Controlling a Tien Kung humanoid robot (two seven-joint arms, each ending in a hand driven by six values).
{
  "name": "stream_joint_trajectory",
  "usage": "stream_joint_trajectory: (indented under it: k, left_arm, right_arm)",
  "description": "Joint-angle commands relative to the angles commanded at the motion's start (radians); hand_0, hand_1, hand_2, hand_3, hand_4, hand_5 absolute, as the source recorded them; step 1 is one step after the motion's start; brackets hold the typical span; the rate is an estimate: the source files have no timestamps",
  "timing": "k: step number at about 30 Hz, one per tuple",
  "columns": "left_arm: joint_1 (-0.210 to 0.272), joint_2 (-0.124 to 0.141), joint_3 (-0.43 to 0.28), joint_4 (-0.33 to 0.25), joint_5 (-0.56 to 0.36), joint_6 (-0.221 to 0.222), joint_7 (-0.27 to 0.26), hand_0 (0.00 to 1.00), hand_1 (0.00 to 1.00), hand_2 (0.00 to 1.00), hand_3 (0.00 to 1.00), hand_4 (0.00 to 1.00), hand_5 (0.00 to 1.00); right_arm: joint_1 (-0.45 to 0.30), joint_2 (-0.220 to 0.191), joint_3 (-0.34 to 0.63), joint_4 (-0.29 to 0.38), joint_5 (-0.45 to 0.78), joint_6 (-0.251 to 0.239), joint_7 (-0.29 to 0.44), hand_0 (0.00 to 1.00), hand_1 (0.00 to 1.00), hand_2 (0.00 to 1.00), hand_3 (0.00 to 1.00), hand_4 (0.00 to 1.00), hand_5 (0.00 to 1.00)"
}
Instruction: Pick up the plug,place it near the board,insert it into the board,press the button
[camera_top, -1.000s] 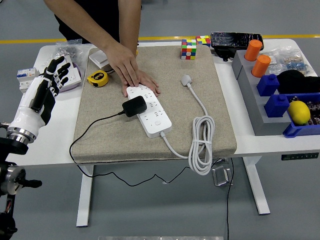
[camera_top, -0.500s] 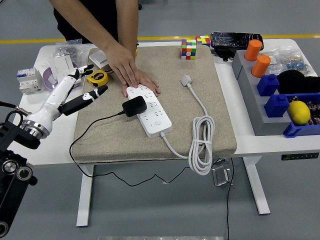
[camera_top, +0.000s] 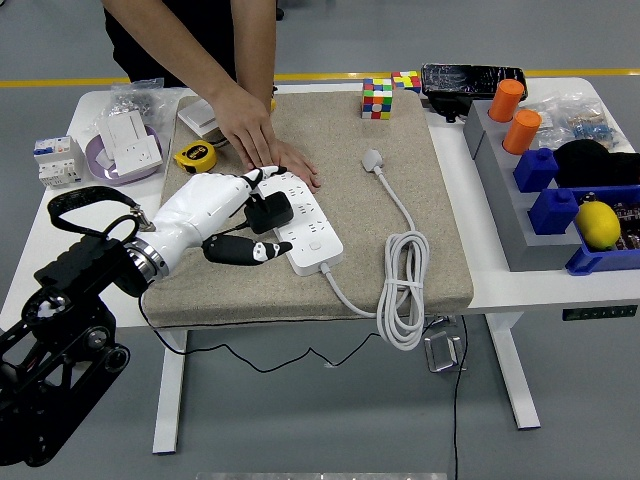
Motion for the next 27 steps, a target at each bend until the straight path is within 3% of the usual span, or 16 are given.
stream_joint_trajectory:
  k: [5,6,11,12,19,27]
  left_arm:
    - [-0.046,-0.005,0.057,0.056,0.017,0.012,-0.001,0.220,0.123,0.230,0.903,0.520,0.086]
    - [-0.056,-0.008,0.068,0.069,0.019,0.010,0.000,0.178,0.069,0.176,0.900,0.516,0.008]
    - [-0.091,-0.013,0.116,0.116,0.022,-0.009,0.010,0.178,0.069,0.176,0.900,0.516,0.008]
    - [-0.098,-0.013,0.127,0.125,0.020,-0.012,0.011,0.140,0.031,0.155,0.893,0.586,0.002]
    - [-0.159,-0.023,0.214,0.206,0.009,-0.040,0.020,0.134,0.027,0.149,0.897,0.625,0.002]
    - [-0.206,-0.042,0.284,0.287,0.000,-0.031,0.007,0.134,0.024,0.150,0.899,0.635,0.002]
  right_arm:
    - [-0.002,0.000,-0.006,0.000,0.002,0.000,-0.001,0.998,0.925,0.857,0.857,0.998,0.998]
    - [-0.003,0.000,-0.007,0.000,0.003,0.001,-0.001,0.998,0.925,0.857,0.856,0.998,0.998]
    - [-0.001,-0.002,-0.011,0.000,0.003,0.000,-0.002,0.998,0.925,0.857,0.856,0.998,0.998]
    - [0.000,-0.002,-0.011,0.000,0.002,0.000,-0.002,0.998,0.925,0.857,0.856,0.998,0.998]
    - [0.006,-0.004,-0.018,0.000,0.004,-0.001,-0.004,0.998,0.925,0.857,0.856,0.998,0.998]
    - [0.014,-0.006,-0.020,0.000,0.003,-0.001,-0.006,0.998,0.925,0.857,0.856,0.998,0.998]
